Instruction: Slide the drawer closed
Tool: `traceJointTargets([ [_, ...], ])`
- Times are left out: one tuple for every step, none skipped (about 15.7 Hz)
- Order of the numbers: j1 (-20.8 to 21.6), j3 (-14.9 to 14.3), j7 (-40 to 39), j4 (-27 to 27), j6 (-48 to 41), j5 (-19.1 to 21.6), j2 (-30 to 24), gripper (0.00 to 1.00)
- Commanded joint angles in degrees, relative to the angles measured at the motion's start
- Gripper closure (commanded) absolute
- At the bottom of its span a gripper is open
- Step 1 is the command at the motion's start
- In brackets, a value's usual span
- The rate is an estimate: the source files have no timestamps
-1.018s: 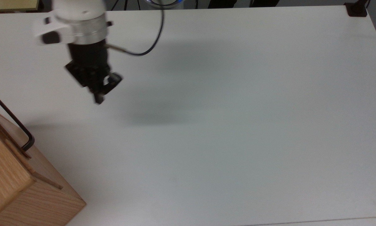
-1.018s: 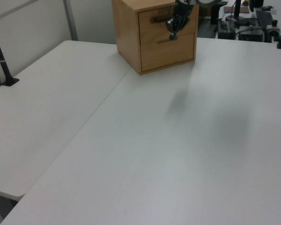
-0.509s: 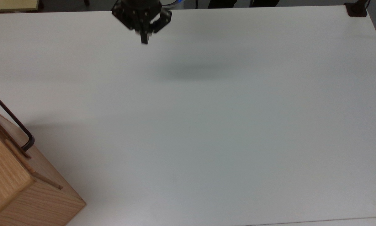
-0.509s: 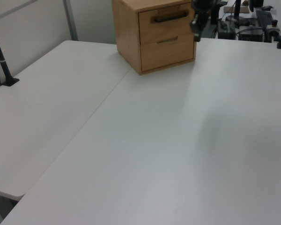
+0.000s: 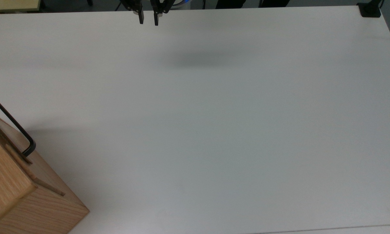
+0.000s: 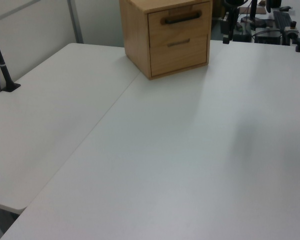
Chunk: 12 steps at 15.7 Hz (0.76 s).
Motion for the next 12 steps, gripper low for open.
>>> traceJointTargets([
  [0.03,-0.37,-1.02,-1.70,0.33,0.88,-0.98,0.00],
  [0.03,-0.37,-0.84,-1.78,0.33,0.88,-0.98,0.00],
  [0.03,-0.37,-0.84,-1.78,0.24,0.88,-0.98,0.00],
  [-0.06,-0.37,-0.84,-1.70,0.24,0.70,-0.98,0.00],
  [-0.06,-0.37,-0.84,-1.61,0.24,0.70,-0.98,0.00],
  [-0.06,-0.46,-0.84,-1.52,0.24,0.70,-0.98,0.00],
  [-0.06,-0.46,-0.93,-1.35,0.24,0.70,-0.98,0.00],
  [-0.06,-0.46,-0.93,-1.35,0.33,0.70,-0.98,0.00],
  [-0.06,-0.46,-0.93,-1.35,0.24,0.70,-0.98,0.00],
  [-0.06,-0.46,-0.93,-1.35,0.24,0.70,-0.98,0.00],
  [-0.06,-0.46,-0.93,-1.35,0.24,0.70,-0.98,0.00],
  [-0.06,-0.46,-0.93,-1.35,0.24,0.70,-0.98,0.00],
])
